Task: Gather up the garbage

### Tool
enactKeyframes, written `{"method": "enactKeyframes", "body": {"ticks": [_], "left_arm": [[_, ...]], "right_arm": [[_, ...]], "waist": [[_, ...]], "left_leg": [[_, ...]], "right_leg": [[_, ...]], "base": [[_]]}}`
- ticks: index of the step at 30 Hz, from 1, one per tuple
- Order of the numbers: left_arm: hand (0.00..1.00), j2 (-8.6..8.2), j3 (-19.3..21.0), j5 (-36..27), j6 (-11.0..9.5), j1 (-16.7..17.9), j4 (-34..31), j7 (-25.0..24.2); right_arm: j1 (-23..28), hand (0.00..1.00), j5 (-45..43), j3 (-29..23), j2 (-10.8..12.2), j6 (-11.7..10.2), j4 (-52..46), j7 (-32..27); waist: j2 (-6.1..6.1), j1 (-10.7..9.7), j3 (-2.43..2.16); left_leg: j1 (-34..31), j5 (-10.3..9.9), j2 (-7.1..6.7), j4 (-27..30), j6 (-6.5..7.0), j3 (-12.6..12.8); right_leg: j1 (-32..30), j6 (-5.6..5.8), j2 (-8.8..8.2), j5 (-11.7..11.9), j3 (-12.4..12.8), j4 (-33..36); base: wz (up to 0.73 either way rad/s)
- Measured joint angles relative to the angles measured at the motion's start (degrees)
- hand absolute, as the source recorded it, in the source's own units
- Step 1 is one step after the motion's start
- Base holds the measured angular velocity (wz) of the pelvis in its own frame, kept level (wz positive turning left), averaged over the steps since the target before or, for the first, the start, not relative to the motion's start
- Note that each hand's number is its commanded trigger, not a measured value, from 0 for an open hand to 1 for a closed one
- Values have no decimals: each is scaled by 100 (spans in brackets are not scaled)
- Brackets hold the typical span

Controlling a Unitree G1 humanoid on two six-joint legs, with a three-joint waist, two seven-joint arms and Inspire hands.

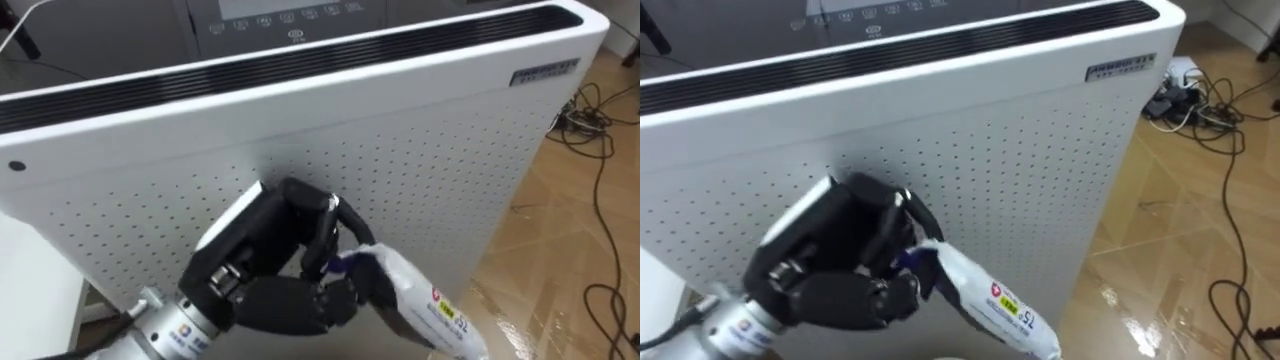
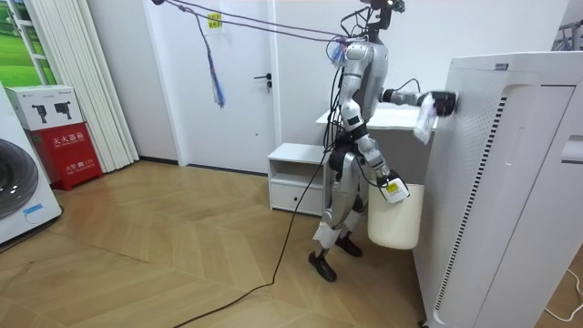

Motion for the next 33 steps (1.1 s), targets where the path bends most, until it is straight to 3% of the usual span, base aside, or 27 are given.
{"method": "enactKeyframes", "body": {"ticks": [4,8,15,19,23,33], "left_arm": [[100,1,-144,163,30,92,373,6],[100,-120,-311,343,26,85,1025,76],[100,-212,-387,878,21,87,1432,78],[100,-232,-377,1023,12,87,1532,169],[100,-367,-372,1073,6,84,1833,290],[100,-365,-378,1170,-53,73,2247,322]], "right_arm": [[-158,100,4,6,-4,-1,100,-26],[-297,100,5,-1,39,-2,293,-70],[-500,100,8,3,49,-4,311,-72],[-508,100,-1,-3,73,-7,313,-65],[-500,100,1,2,141,-59,509,-78],[-507,100,0,-12,142,-59,603,-140]], "waist": [[-3,-64,0],[29,-50,17],[33,-30,36],[1,-16,56],[-29,-15,61],[-154,-47,48]], "left_leg": [[-347,95,-4,-12,-18,12],[-454,150,-1,-43,-47,-138],[-671,201,52,-60,-104,-155],[-742,225,86,-102,-144,-128],[-809,234,94,-102,-159,-135],[-1008,242,91,-40,-169,-128]], "right_leg": [[-309,-44,-13,28,-134,5],[-487,-46,-13,25,-155,146],[-852,-131,-19,-32,-156,480],[-930,-140,5,-37,-155,482],[-964,-145,5,-40,-299,480],[-1134,-147,6,-39,-305,513]], "base": [[15],[12],[2],[5],[5],[2]]}}
